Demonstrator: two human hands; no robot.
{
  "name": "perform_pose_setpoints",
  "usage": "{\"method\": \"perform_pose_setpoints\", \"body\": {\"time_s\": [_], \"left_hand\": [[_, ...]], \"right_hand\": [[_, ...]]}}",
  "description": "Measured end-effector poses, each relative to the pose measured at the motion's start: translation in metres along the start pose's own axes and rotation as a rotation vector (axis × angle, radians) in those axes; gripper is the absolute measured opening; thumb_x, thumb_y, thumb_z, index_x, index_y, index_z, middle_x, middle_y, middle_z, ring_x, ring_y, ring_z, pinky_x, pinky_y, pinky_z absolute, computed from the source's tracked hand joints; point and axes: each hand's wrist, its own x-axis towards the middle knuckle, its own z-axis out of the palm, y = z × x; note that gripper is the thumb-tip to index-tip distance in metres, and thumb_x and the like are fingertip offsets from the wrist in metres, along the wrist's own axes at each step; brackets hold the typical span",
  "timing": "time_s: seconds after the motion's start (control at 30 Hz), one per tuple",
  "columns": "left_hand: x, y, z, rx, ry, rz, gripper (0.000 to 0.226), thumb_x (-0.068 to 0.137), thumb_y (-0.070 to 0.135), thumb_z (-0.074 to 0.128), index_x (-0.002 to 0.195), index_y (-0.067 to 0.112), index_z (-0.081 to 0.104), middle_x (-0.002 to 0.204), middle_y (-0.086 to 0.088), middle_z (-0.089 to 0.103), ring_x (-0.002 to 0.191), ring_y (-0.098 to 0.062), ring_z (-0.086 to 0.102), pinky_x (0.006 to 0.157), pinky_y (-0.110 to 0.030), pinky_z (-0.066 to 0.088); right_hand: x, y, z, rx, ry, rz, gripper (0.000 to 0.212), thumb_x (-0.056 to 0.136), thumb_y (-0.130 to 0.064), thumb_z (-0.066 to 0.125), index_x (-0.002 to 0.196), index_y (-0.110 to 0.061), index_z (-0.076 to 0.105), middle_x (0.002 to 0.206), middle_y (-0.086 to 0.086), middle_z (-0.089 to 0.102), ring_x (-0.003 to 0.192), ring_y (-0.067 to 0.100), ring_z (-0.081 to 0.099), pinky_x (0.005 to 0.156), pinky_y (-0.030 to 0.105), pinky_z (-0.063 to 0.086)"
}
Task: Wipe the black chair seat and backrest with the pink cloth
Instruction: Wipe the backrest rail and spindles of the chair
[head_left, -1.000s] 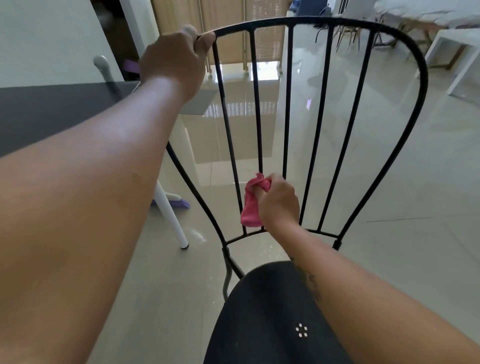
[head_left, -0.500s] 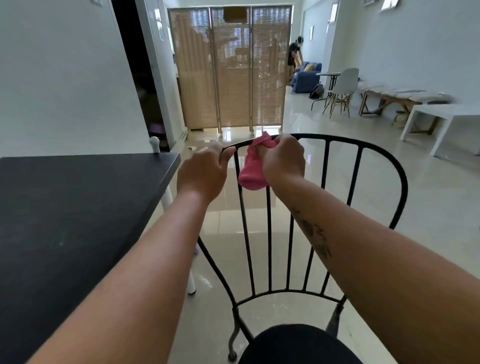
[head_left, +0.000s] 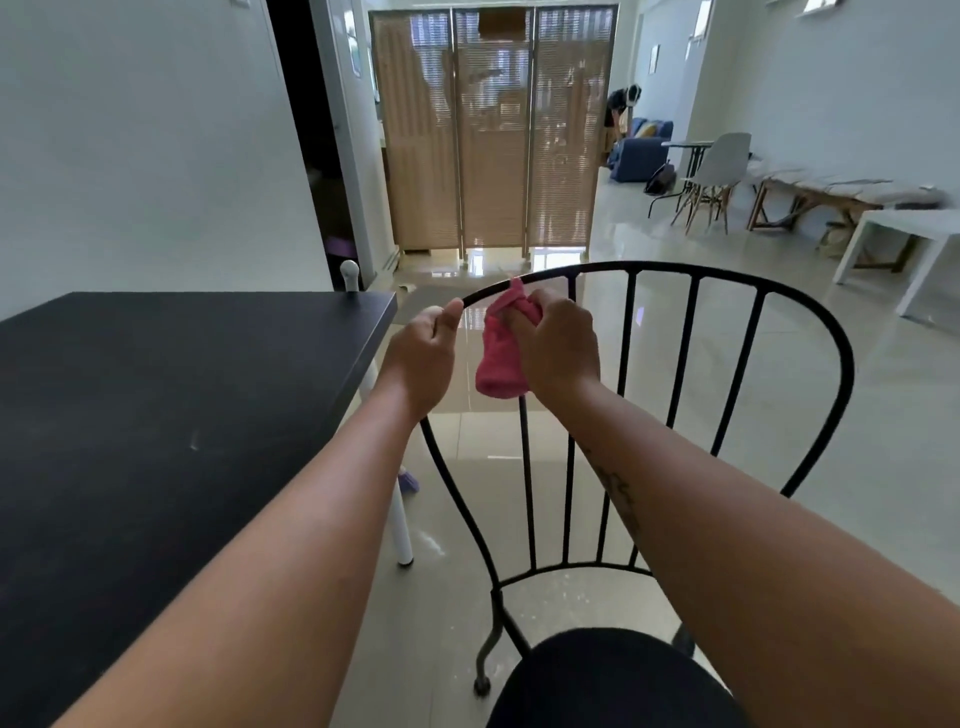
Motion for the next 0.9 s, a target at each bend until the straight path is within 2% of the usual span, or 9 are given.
{"method": "perform_pose_setpoints", "body": {"time_s": [0.1,0.2,0.33,0.47,0.67,0.73,0.83,0.9], "left_hand": [[0.013,-0.007,0.005,-0.025,-0.002,0.01,0.049,0.1,0.055,0.03,0.078,0.013,0.046,0.066,0.002,0.042,0.062,-0.015,0.041,0.063,-0.034,0.038],[0.03,-0.013,0.011,-0.012,-0.014,0.009,0.054,0.1,0.055,0.03,0.097,0.01,0.059,0.067,0.002,0.046,0.064,-0.015,0.045,0.068,-0.035,0.041],[0.057,-0.024,0.021,0.005,-0.003,0.027,0.043,0.101,0.053,0.031,0.074,0.023,0.047,0.064,0.006,0.043,0.058,-0.011,0.041,0.063,-0.032,0.035],[0.083,-0.034,0.029,0.073,0.019,0.03,0.043,0.101,0.054,0.03,0.079,0.022,0.05,0.068,0.007,0.046,0.065,-0.011,0.044,0.064,-0.03,0.037],[0.109,-0.045,0.04,0.07,0.026,0.021,0.04,0.1,0.054,0.031,0.075,0.025,0.04,0.062,0.006,0.038,0.051,-0.01,0.034,0.052,-0.026,0.033],[0.114,-0.048,0.042,0.072,0.036,0.026,0.04,0.1,0.054,0.031,0.078,0.023,0.042,0.062,0.005,0.039,0.05,-0.01,0.034,0.05,-0.025,0.032],[0.12,-0.05,0.043,0.083,0.026,0.032,0.042,0.1,0.054,0.031,0.092,0.016,0.049,0.064,0.005,0.041,0.053,-0.009,0.036,0.055,-0.026,0.035],[0.122,-0.05,0.043,0.091,0.028,0.032,0.043,0.1,0.056,0.031,0.087,0.018,0.048,0.065,0.005,0.042,0.055,-0.01,0.038,0.059,-0.028,0.037]], "right_hand": [[-0.01,0.018,0.015,-0.005,0.023,0.045,0.02,0.096,-0.034,0.054,0.095,-0.016,0.063,0.082,-0.001,0.06,0.072,0.018,0.058,0.062,0.029,0.045],[-0.026,0.046,0.029,-0.027,-0.018,0.086,0.019,0.095,-0.033,0.055,0.094,-0.016,0.063,0.081,0.001,0.062,0.073,0.022,0.061,0.064,0.033,0.049],[-0.052,0.09,0.052,-0.047,-0.075,0.168,0.017,0.095,-0.032,0.055,0.094,-0.016,0.061,0.081,0.0,0.062,0.073,0.022,0.062,0.065,0.037,0.053],[-0.082,0.137,0.077,-0.042,-0.167,0.292,0.014,0.094,-0.033,0.056,0.096,-0.02,0.062,0.087,-0.001,0.065,0.076,0.02,0.061,0.067,0.035,0.051],[-0.126,0.198,0.107,-0.116,-0.338,0.49,0.005,0.094,-0.031,0.057,0.089,-0.031,0.058,0.084,-0.008,0.061,0.076,0.015,0.059,0.064,0.031,0.045],[-0.135,0.207,0.115,-0.145,-0.327,0.502,0.006,0.094,-0.032,0.057,0.087,-0.031,0.058,0.084,-0.008,0.061,0.075,0.015,0.058,0.064,0.031,0.044],[-0.13,0.209,0.12,-0.166,-0.318,0.5,0.009,0.094,-0.03,0.057,0.086,-0.027,0.058,0.083,-0.007,0.062,0.071,0.013,0.056,0.061,0.03,0.042],[-0.121,0.208,0.117,-0.17,-0.356,0.509,0.009,0.093,-0.029,0.056,0.085,-0.027,0.059,0.081,-0.007,0.062,0.069,0.012,0.057,0.061,0.03,0.042]]}}
